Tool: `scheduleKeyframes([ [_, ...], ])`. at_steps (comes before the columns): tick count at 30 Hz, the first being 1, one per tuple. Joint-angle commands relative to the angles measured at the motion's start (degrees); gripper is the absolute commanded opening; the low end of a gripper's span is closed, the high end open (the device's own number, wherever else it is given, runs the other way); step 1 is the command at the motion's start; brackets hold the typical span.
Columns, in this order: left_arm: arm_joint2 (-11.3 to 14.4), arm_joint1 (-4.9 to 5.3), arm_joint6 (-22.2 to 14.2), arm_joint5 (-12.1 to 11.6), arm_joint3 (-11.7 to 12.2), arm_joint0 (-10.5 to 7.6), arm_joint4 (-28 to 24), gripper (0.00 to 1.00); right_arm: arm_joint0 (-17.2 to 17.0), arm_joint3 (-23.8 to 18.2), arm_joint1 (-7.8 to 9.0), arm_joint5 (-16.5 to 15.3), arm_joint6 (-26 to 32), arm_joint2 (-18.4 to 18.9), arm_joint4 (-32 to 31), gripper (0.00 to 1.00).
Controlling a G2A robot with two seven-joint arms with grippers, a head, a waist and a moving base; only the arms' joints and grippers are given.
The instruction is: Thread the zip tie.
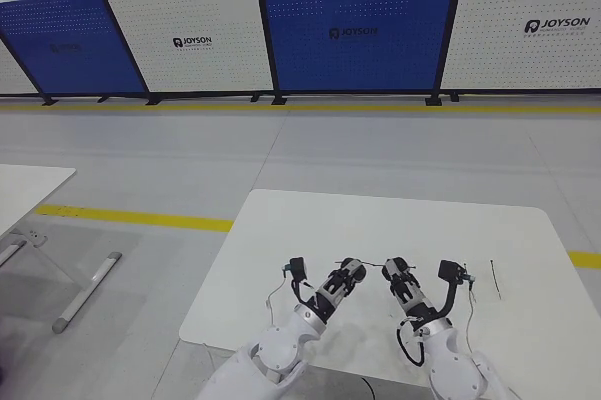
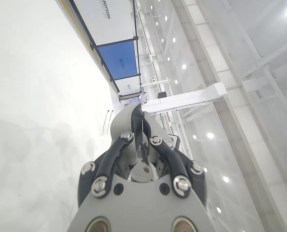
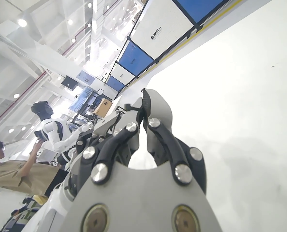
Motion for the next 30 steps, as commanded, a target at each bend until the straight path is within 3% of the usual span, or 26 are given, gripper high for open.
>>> scheduleKeyframes([
  [1,0.0,-0.01,-0.7,-0.1,-0.2,0.08,-0.3,0.0,0.2,0.2,-0.05,-0.2,1.1,0.0,0.5,0.0],
  [7,-0.1,-0.03,-2.0,-0.2,-0.6,0.32,-0.6,0.0,1.4,1.2,-0.15,-1.7,6.7,0.3,5.5,0.0],
  [20,-0.8,-0.03,-2.9,0.2,-0.9,0.85,-1.0,0.0,2.5,2.8,-0.39,-2.2,8.2,0.5,6.3,0.0],
  [21,-0.8,-0.04,-2.7,0.2,-0.9,0.9,-0.9,0.03,2.5,2.8,-0.4,-2.2,8.0,0.5,6.1,0.0],
  [23,-0.9,-0.07,-2.5,0.3,-0.9,0.95,-0.7,0.49,2.5,2.8,-0.42,-2.1,7.6,0.5,5.6,0.0],
  [26,-0.9,-0.1,-2.0,0.4,-0.9,1.03,-0.1,0.87,2.3,2.8,-0.44,-1.9,7.1,0.5,4.6,0.0],
  [28,-1.1,-0.09,-0.9,0.0,-0.8,1.02,1.8,0.87,2.2,2.7,-0.47,-1.7,6.6,0.4,3.7,0.0],
  [30,-0.9,-0.1,0.9,-0.6,-0.5,1.09,5.3,0.74,2.1,2.6,-0.48,-1.6,5.8,0.4,2.6,0.0],
])
